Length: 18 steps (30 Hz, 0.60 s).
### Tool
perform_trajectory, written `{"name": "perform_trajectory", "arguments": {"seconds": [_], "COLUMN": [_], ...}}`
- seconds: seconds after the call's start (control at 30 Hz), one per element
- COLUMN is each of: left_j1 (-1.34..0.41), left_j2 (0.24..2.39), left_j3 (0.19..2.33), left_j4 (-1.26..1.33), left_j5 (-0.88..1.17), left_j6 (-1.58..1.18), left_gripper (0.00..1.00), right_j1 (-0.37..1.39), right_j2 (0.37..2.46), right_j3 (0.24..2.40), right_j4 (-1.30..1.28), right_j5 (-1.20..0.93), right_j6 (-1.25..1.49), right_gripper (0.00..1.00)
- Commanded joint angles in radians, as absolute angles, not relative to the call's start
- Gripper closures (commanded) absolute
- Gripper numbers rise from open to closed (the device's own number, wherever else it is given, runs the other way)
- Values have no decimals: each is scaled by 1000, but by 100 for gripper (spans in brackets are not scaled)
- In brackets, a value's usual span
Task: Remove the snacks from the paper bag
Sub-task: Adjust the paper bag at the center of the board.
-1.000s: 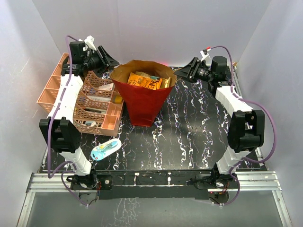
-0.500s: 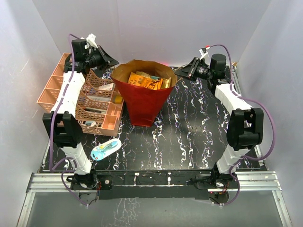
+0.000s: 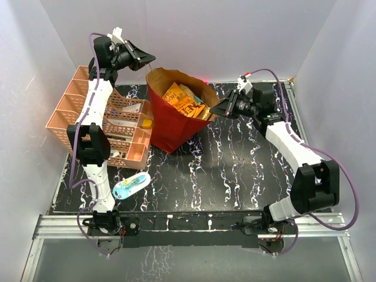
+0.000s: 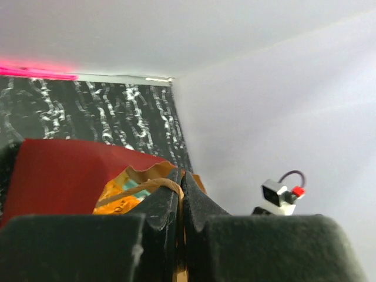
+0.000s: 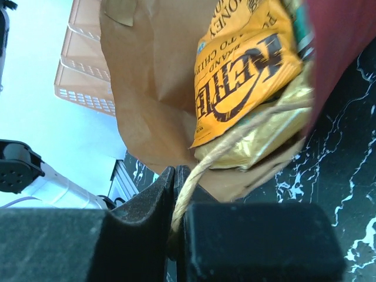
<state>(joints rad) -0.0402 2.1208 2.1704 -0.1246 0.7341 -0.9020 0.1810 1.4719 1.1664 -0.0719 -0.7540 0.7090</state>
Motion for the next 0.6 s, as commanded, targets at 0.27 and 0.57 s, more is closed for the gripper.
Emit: {"name": "perform_trajectory", "arguments": {"seconds": [0.27, 0.57], "left_j1": [-196, -329], "left_j2": [1892, 1710], "left_j3": [1980, 1677], "left_j4": [311, 335], "left_j5": [939, 961], "left_j6": [-1055, -958], "left_gripper": [100, 100], "right_j1": [393, 394], "right_j2": [1174, 994], "right_j3": [888, 784], "right_j4": [-64, -307], "right_j5": [-521, -434], "right_j6": [764, 711], "right_gripper": [92, 84]}}
